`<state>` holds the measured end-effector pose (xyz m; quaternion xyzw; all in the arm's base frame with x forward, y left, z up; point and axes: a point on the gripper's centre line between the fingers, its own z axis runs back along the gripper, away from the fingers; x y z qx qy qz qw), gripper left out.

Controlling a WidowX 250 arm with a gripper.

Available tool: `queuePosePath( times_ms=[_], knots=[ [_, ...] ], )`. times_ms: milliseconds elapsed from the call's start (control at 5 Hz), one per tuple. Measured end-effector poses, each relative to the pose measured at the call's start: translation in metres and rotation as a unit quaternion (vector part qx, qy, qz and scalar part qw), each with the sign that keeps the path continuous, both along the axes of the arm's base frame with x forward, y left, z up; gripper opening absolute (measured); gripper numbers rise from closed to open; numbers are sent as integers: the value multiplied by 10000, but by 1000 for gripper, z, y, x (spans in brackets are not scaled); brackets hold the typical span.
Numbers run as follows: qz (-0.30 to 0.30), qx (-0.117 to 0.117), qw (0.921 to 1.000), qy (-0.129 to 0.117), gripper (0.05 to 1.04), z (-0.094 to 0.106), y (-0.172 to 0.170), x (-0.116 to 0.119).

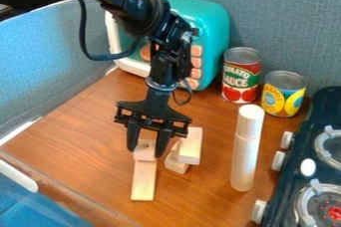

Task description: Put the block with hole on the white rectangle

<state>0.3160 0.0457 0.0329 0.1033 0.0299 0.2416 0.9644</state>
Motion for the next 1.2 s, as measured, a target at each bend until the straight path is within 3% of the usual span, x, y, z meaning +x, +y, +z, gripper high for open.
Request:
queuePosePath(
  times_ms=[200,400,600,800,1200],
  knots=[
    [69,49,10000,-26,542,0,1,0],
    [153,115,9998,-3,619,0,2,0],
    [252,128,9995,104,893,-2,3,-2],
    [338,133,9993,72,1009,-1,2,-1],
    [351,81,9994,6,1000,3,0,0]
  ],
)
